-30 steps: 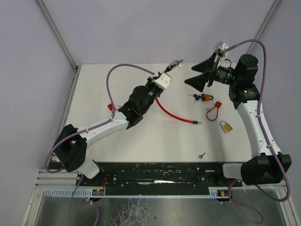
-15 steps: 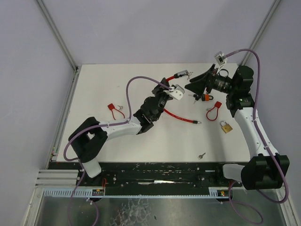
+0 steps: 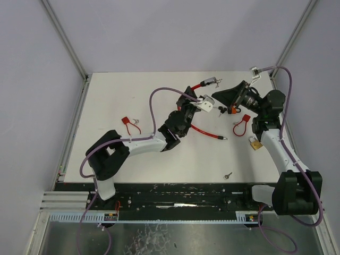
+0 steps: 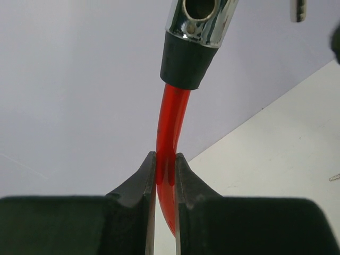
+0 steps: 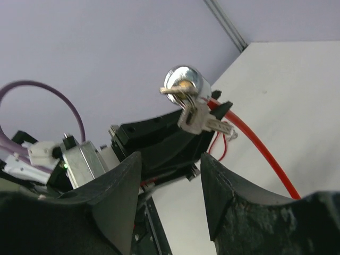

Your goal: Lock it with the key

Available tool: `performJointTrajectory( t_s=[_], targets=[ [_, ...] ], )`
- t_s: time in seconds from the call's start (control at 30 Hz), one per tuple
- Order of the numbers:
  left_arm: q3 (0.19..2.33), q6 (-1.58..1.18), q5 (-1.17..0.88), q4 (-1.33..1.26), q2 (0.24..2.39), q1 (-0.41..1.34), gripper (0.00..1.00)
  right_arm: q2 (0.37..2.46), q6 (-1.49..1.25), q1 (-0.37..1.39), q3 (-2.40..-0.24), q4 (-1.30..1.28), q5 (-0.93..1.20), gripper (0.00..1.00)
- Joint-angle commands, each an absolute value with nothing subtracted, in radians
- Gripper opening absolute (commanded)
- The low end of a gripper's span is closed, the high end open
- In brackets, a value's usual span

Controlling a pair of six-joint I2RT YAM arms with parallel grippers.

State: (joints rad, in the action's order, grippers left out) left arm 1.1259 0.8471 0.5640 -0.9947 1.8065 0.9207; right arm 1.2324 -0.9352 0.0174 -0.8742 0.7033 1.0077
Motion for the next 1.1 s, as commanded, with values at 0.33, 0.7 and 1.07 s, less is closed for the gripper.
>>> performJointTrajectory(
  t_s=[0.33, 0.7, 1.07],
  targets=[
    [1.242, 0.935, 0.640, -1.163, 1.911, 0.991, 0.00, 1.194, -1.147, 0.027, -0.814, 0.871, 0.740, 0.56],
    [1.286, 1.000, 0.656, -1.183, 1.971, 1.033, 0.00, 1.184, -1.094, 0.028, -0.782, 0.882, 0.662, 0.48],
    [1.271, 1.048, 0.634, -1.201, 1.978, 1.045, 0.00, 1.168, -0.993, 0.021, -0.793, 0.834, 0.640, 0.22]
  ],
)
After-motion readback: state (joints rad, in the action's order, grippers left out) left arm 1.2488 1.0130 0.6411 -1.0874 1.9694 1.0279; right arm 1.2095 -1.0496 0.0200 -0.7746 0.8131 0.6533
